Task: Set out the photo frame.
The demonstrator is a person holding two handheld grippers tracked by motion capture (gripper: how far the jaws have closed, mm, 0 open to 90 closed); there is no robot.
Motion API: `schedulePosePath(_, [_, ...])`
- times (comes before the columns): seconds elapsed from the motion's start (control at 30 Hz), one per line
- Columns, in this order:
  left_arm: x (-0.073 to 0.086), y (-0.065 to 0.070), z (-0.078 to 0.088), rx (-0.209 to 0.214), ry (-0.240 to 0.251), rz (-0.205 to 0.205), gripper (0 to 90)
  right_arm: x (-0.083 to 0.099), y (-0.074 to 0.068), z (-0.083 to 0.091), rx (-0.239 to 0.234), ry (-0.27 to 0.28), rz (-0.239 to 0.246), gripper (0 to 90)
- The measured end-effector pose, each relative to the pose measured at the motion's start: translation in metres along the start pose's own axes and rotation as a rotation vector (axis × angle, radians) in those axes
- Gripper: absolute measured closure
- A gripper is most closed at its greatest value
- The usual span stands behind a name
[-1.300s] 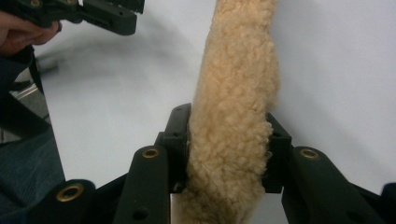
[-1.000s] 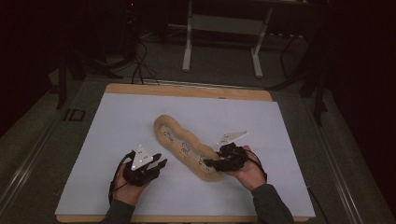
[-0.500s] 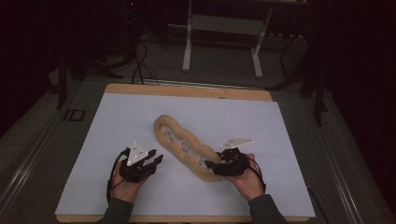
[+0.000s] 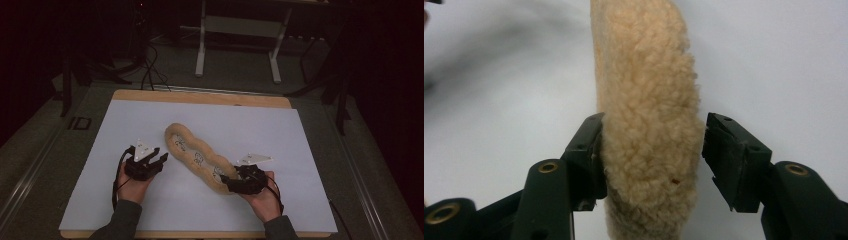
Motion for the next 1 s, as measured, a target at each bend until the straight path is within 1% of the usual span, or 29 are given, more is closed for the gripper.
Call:
schedulePosePath(0.07, [-0.002,-0.006,-0.005,-0.005,-0.003,-0.004,60.6,0.001,0.001,0.001,0.0,0.005,0.0,44.1])
schedulePosePath(0.17, [-0.007,-0.015,-0.015,0.018,0.007,-0.001,60.2,0.003,0.0,0.004,-0.008,0.006,-0.002,44.1])
schedulePosePath(0.23, [-0.01,-0.021,-0.023,0.019,-0.005,0.006,60.4,0.004,-0.001,0.006,-0.025,0.009,-0.009,44.1])
schedulePosePath(0.3, [-0.013,-0.024,-0.031,0.018,-0.02,0.008,60.7,0.004,-0.001,0.007,-0.03,0.014,-0.018,44.1])
schedulePosePath(0.33, [-0.015,-0.025,-0.035,0.019,-0.023,0.011,61.1,0.005,-0.001,0.007,-0.037,0.014,-0.021,44.1])
schedulePosePath(0.4, [-0.018,-0.026,-0.04,0.011,-0.027,0.001,61.4,0.006,-0.001,0.005,-0.04,0.007,-0.025,44.1])
schedulePosePath(0.43, [-0.018,-0.026,-0.04,0.011,-0.027,0.001,61.4,0.006,-0.001,0.005,-0.04,0.007,-0.025,44.1])
schedulePosePath(0.47, [-0.02,-0.027,-0.047,-0.007,-0.045,-0.014,61.4,0.007,-0.002,0.005,-0.041,0.007,-0.025,44.1])
schedulePosePath(0.5, [-0.02,-0.028,-0.05,-0.016,-0.059,-0.02,61.3,0.008,-0.004,0.005,-0.058,0.001,-0.027,44.1])
schedulePosePath(0.53, [-0.019,-0.029,-0.053,-0.019,-0.067,-0.017,61.2,0.007,-0.005,0.006,-0.071,0.004,-0.027,44.1])
schedulePosePath(0.6, [-0.019,-0.031,-0.057,-0.031,-0.064,-0.008,60.2,0.006,-0.006,0.009,-0.074,0.013,-0.024,44.1])
schedulePosePath(0.67, [-0.019,-0.033,-0.06,-0.028,-0.054,0.008,57.8,0.005,-0.006,0.01,-0.079,0.018,-0.028,44.1])
schedulePosePath(0.77, [-0.018,-0.036,-0.065,-0.038,-0.064,0.006,55.6,0.006,-0.004,0.009,-0.076,0.012,-0.03,44.2])
schedulePosePath(0.8, [-0.018,-0.037,-0.067,-0.03,-0.063,0.014,55.5,0.007,-0.004,0.009,-0.079,0.01,-0.032,44.3])
schedulePosePath(0.9, [-0.02,-0.038,-0.068,-0.027,-0.05,0.026,55.0,0.009,-0.005,0.007,-0.081,0.002,-0.035,45.1])
schedulePosePath(0.93, [-0.021,-0.038,-0.069,-0.024,-0.049,0.024,55.0,0.009,-0.005,0.007,-0.083,0.0,-0.036,45.3])
schedulePosePath(1.0, [-0.022,-0.038,-0.071,-0.018,-0.049,0.004,55.0,0.011,-0.006,0.006,-0.068,-0.007,-0.025,48.1])
Point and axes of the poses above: each handheld gripper's, and its own axes: z roughly backward along the jaws, x roughly out of its underside, y roughly to its right, the point moved 5 cm from there along -z, roughly forward along the jaws, and after that the axes turned 15 degrees about -z, right-handed, at the moved point
